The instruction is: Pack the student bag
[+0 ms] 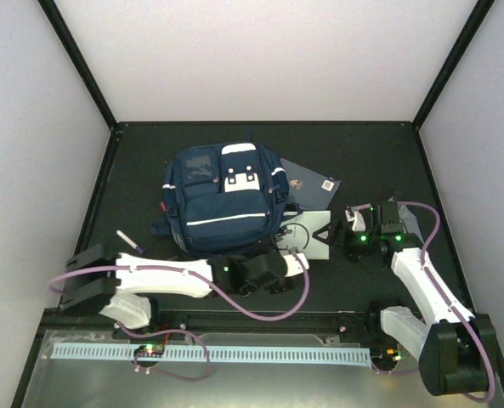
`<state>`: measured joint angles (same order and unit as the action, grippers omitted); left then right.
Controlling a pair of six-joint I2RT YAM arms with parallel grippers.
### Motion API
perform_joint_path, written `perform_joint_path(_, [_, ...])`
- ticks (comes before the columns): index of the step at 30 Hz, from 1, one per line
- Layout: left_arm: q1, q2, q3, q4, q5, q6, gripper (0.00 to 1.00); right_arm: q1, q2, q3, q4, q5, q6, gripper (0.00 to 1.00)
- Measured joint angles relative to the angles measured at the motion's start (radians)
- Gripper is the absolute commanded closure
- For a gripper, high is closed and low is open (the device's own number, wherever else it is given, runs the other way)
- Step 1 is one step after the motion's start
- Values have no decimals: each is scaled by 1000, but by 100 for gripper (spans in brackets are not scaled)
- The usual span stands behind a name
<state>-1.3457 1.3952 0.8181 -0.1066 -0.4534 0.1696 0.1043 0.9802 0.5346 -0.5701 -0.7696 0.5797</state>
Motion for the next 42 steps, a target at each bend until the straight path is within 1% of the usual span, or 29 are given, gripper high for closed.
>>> perform_joint_path(3, [-25,109,36,34,-70,1,1,0,0,7,-2,-3,2,10])
perform_joint_path(5, [-38,164,48,62,-90,-1,1,0,0,10,-2,-5,3,10])
perform_joint_path(12, [-44,266,49,163,-112,-39,2,0,0,11,-2,-15,5,10])
perform_joint_path(17, [-44,377,49,247,-173,-58,8,0,0,11,1,-19,11,10])
perform_joint_path(22, [-44,468,48,333,-256,-51,26,0,0,11,5,-22,28,10])
perform_joint_path(27, [-44,521,33,476,-343,-10,41,0,0,11,7,-27,33,10])
perform_joint_path(28, [-44,534,33,500,-357,-3,47,0,0,11,7,-27,33,10])
perform_joint_path(29, [-44,549,32,525,-369,6,55,0,0,11,7,-27,33,10])
perform_joint_path(33, [-44,589,26,627,-442,52,78,0,0,11,9,-23,33,10])
perform_joint_path(36, [-52,603,21,676,-499,138,94,0,-9,18,18,-32,33,9])
perform_joint_path(37, [-57,604,21,690,-525,178,98,0,-13,25,18,-36,32,9])
perform_joint_path(38, [-60,604,21,703,-544,199,98,0,-16,33,17,-38,30,6])
perform_joint_path(40, [-62,604,21,726,-568,227,98,0,-17,58,6,-27,17,1])
perform_joint_path(42, [-61,604,19,744,-573,231,98,1,-16,72,-14,-3,4,0])
